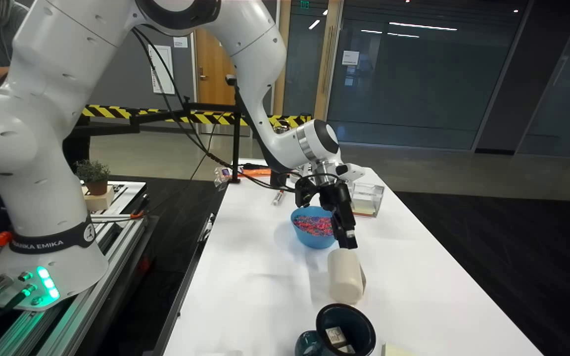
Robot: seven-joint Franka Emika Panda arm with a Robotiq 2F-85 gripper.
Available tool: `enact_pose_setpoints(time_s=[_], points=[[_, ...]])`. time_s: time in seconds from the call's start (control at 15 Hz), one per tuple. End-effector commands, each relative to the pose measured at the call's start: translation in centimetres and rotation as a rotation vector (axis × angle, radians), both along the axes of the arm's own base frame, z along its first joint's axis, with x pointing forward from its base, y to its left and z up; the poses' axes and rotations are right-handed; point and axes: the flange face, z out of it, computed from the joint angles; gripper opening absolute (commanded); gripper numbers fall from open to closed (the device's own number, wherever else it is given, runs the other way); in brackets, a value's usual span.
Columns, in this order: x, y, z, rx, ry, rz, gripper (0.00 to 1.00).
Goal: Place the white mug upright.
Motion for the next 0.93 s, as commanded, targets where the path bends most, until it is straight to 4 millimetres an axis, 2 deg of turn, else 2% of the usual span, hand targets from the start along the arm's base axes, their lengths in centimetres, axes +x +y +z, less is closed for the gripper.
enact_pose_setpoints(time_s=[0.0,0.07,0.2,0.47,0.73,0.87], points=[[0.6,-0.6,-1.0,-0.068,-0.046,-0.013,0.94],[0.5,-0.7,-1.2,-0.076,-0.049,-0.015,0.74],[0.5,-0.8,-1.5,-0.088,-0.053,-0.022,0.69],[0.5,-0.9,-1.4,-0.089,-0.058,-0.038,0.39],[1.0,-1.1,-0.5,-0.031,-0.068,-0.082,0.11],[1.4,-1.2,-0.1,-0.012,-0.076,-0.101,0.01]])
